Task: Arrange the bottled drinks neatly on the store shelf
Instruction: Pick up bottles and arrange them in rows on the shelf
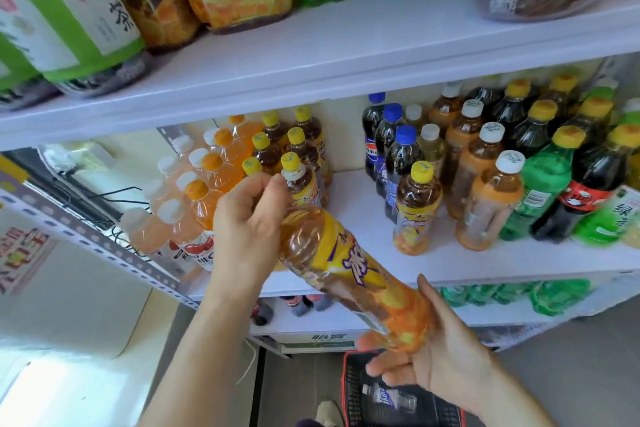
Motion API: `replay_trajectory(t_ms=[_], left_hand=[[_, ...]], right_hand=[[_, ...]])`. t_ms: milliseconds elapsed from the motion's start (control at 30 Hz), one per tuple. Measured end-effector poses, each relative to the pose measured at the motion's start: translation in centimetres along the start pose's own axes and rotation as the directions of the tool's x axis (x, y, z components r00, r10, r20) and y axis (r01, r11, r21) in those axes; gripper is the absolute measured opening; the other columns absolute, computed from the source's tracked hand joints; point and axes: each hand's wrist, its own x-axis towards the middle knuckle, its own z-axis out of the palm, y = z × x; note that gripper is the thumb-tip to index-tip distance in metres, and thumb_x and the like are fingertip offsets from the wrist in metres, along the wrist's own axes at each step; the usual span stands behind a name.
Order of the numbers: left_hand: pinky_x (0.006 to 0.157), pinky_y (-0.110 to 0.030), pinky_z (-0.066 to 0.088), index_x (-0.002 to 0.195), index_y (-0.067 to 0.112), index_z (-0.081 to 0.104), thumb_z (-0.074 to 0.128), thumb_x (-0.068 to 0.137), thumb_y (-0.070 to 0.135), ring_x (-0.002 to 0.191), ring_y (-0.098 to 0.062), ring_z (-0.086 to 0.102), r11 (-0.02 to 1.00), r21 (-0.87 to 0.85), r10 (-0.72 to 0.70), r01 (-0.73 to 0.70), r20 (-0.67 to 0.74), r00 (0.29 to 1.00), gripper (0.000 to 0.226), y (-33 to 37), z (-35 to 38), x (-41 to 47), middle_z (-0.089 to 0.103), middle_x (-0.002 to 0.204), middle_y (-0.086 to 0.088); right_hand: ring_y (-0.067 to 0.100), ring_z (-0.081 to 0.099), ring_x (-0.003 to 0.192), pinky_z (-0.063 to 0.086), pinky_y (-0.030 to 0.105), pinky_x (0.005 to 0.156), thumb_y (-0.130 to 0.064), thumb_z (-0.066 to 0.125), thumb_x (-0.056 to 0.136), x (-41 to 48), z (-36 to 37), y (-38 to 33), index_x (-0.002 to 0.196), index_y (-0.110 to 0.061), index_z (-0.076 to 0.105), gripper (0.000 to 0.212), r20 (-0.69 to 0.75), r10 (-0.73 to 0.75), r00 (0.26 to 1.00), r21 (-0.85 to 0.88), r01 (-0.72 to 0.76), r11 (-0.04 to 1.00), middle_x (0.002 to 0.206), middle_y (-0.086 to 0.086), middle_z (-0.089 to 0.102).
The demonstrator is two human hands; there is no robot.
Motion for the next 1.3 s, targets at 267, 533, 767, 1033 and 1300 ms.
replay_trajectory(t_ms=[267, 533, 767, 1033, 1300], left_hand=[[0.087, -0.047, 0.052, 0.091, 0.019, 0.076, 0.063, 0.091, 0.039, 0.088, -0.025, 0.071, 0.820, -0.418, -0.292, 0.390, 0.281, 0.914, 0.024, -2.4, -2.4, 1.2, 0.076, 0.096, -0.011], [0.064, -0.034, 0.055, 0.123, 0.028, 0.058, 0.070, 0.082, 0.015, 0.084, -0.028, 0.064, 0.506, -0.608, -0.123, 0.612, 0.651, 0.749, 0.044, -4.8, -3.1, 0.3, 0.064, 0.103, -0.010], [0.071, -0.044, 0.057, 0.135, 0.034, 0.047, 0.088, 0.063, 0.028, 0.086, -0.028, 0.071, 0.641, -0.579, -0.209, 0.505, 0.501, 0.840, 0.083, -4.8, -2.6, 0.8, 0.070, 0.109, -0.007], [0.072, -0.058, 0.056, 0.138, 0.037, 0.040, 0.086, 0.070, 0.043, 0.103, -0.030, 0.069, 0.720, -0.476, -0.232, 0.505, 0.521, 0.822, 0.082, -4.9, -3.2, 1.5, 0.068, 0.120, -0.004], [0.070, -0.040, 0.056, 0.138, 0.031, 0.044, 0.079, 0.072, 0.014, 0.096, -0.027, 0.069, 0.571, -0.591, -0.123, 0.570, 0.625, 0.771, 0.076, -5.0, -4.0, 1.4, 0.067, 0.117, -0.007]], right_hand=[[0.028, 0.059, 0.045, 0.046, 0.026, 0.038, -0.061, 0.083, 0.057, -0.6, 4.9, 1.8, 0.096, -0.006, 0.076, 0.067, -0.065, -0.295, 0.953, 0.068, 0.299, 0.952, 0.076, 0.028, 0.063], [0.027, 0.054, 0.038, 0.047, 0.027, 0.033, -0.053, 0.065, 0.071, 0.4, 8.6, 4.4, 0.099, 0.001, 0.073, 0.061, -0.042, -0.376, 0.926, 0.324, 0.368, 0.872, 0.071, 0.028, 0.059], [0.030, 0.070, 0.081, 0.057, 0.039, 0.059, -0.050, 0.064, 0.079, 1.5, 8.6, 5.4, 0.112, -0.013, 0.073, 0.050, -0.203, -0.471, 0.858, 0.076, 0.494, 0.866, 0.109, 0.023, 0.069], [0.037, 0.067, 0.097, 0.058, 0.047, 0.080, -0.031, 0.093, 0.062, 0.1, 9.3, 5.7, 0.126, -0.024, 0.057, 0.074, -0.180, -0.728, 0.662, -0.383, 0.634, 0.672, 0.116, 0.020, 0.066], [0.049, 0.066, 0.089, 0.059, 0.036, 0.056, -0.033, 0.076, 0.074, -0.2, 9.8, 5.6, 0.124, -0.016, 0.061, 0.055, -0.215, -0.638, 0.739, -0.200, 0.606, 0.770, 0.113, 0.032, 0.064]])
